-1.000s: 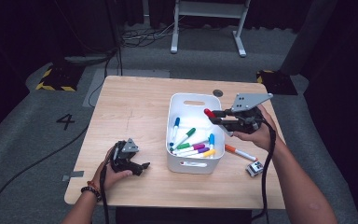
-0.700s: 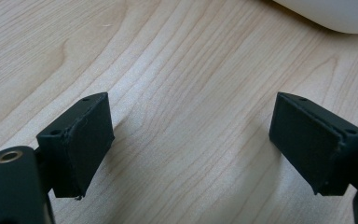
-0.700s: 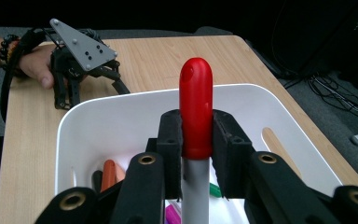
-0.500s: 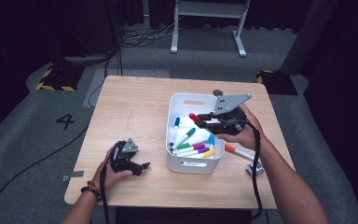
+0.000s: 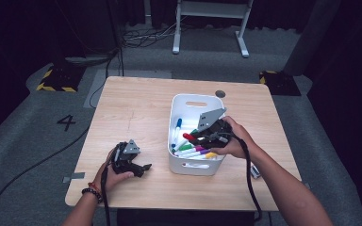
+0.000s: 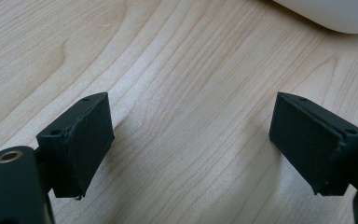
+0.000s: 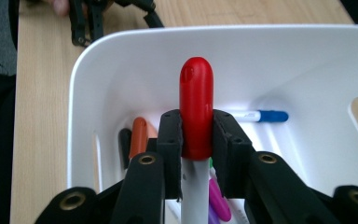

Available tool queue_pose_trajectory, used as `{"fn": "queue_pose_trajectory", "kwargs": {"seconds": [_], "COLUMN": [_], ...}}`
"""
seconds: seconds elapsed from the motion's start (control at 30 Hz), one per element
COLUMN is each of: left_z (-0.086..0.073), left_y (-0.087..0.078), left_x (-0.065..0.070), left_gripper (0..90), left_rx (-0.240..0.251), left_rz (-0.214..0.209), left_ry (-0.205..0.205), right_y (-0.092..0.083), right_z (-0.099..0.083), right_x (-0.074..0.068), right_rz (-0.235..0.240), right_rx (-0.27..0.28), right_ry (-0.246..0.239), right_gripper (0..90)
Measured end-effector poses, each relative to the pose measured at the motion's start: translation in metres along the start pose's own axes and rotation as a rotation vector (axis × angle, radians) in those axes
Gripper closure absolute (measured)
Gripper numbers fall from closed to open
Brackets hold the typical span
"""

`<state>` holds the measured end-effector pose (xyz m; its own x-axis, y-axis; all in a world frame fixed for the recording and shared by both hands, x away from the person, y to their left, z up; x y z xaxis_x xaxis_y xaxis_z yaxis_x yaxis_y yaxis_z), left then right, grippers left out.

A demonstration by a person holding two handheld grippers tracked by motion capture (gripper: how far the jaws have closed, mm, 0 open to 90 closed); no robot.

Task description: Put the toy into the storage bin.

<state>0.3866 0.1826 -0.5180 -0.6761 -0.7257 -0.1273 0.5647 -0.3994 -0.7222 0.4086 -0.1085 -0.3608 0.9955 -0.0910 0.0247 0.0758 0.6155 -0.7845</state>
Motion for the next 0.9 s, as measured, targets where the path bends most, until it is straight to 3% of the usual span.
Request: {"fn": "queue_pose_trajectory", "kwargs": {"seconds": [0.23, 0.6, 0.9], "left_z": [0.000, 0.000, 0.000], "left_y": [0.000, 0.000, 0.000], "left_x": [0.000, 0.000, 0.000], "left_gripper": [13.8, 13.8, 13.8], "left_rx": [0.000, 0.001, 0.000], "left_rz": [-0.001, 0.000, 0.000], "left_ry": [0.000, 0.000, 0.000], "right_y": [0.010, 0.024, 0.029], "right_z": [-0.004, -0.003, 0.000], "right_x": [-0.006, -0.013, -0.016], "right_rz": [0.024, 0.063, 0.063], "right_rx": [-0.085, -0.149, -0.187], "right_ry": [0.012, -0.016, -0.050], "right_gripper": [74.7, 74.6, 74.4]}}
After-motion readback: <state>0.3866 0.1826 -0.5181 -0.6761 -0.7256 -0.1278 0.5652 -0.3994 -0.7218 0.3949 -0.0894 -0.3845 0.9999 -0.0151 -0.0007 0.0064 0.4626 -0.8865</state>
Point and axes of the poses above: each handheld gripper's, and its own axes: y roughly forward along the jaws, z roughly out of its top, x roughly to its right, the point moved 2 cm from there along y, roughly forward along the jaws, and after that the axes turned 11 degrees about z, right-handed, at the moved point
